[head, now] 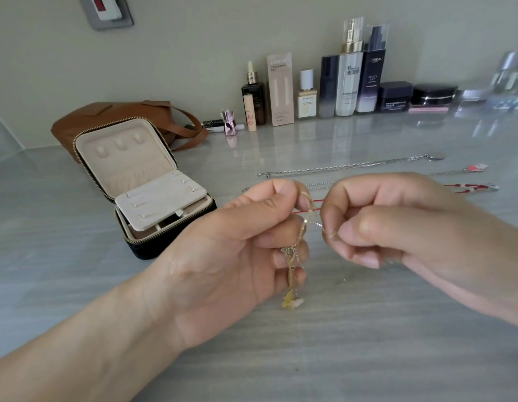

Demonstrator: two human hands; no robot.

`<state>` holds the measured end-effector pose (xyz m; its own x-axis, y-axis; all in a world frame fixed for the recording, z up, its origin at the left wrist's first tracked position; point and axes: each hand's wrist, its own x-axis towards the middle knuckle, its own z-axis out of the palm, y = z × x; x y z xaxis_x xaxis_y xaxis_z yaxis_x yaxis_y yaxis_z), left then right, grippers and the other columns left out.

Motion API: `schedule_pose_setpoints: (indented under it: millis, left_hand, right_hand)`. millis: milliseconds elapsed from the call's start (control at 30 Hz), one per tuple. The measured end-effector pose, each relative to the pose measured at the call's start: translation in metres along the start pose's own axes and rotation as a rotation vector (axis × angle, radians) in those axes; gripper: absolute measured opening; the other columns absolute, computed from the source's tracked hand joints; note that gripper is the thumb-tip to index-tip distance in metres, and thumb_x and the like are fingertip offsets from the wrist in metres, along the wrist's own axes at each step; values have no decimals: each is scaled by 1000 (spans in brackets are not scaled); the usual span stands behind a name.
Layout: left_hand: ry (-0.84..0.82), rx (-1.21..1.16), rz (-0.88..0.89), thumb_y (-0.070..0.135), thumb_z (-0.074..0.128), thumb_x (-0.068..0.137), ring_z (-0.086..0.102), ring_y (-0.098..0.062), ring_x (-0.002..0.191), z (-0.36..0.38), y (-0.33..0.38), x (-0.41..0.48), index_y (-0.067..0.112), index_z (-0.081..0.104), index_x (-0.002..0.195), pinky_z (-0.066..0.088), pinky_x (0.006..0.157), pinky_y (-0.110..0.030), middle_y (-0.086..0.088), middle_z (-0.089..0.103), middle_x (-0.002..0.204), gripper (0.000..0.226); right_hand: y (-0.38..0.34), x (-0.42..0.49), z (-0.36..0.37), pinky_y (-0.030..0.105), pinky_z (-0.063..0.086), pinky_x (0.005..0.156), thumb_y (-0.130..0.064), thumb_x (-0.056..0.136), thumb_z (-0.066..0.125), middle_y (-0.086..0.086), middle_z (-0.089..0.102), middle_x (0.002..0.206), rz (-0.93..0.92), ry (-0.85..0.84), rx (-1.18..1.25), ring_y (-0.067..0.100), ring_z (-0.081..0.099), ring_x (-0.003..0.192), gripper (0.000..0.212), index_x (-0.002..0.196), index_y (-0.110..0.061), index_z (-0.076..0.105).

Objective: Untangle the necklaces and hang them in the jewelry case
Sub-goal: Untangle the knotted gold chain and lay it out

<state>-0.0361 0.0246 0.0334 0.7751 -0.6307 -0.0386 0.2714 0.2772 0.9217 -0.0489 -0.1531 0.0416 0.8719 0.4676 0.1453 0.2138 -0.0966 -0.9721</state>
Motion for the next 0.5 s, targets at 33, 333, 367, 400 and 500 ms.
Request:
schedule_pose_setpoints:
  millis: [33,333,367,400,500]
  left_hand:
    - [0,0,5,29,50,82,34,-9,48,0,0,0,21,58,70,40,58,-26,10,31,47,16]
    - [38,127,56,31,52,81,35,-9,52,0,-3,0,22,60,67,31,57,-27,3,29,55,18]
    - [48,143,58,31,52,81,36,-9,52,1,-2,0,22,60,66,31,57,-27,6,35,53,19]
    - [65,158,63,31,52,80,36,-9,51,1,-2,1,22,60,64,32,57,-27,7,39,51,20]
    - [144,238,103,32,53,76,38,-9,48,0,0,4,23,61,57,37,53,-21,8,44,48,23]
  right_hand:
    - [0,0,2,15,38,46,-24,53,57,4,58,52,-27,-22,-24,8,47,47,12,59,-17,65]
    - [7,4,7,47,54,80,-39,62,75,9,73,82,-122,117,-174,32,67,83,23,76,-22,69]
    - [7,4,6,39,56,78,-36,63,72,6,73,80,-127,133,-166,26,68,80,17,74,-23,69]
    - [6,3,5,27,57,73,-35,63,71,2,73,77,-136,151,-161,19,69,75,14,72,-25,70]
    - [1,2,4,8,45,55,-40,60,80,-9,68,62,-148,226,-178,1,60,56,15,68,-29,72]
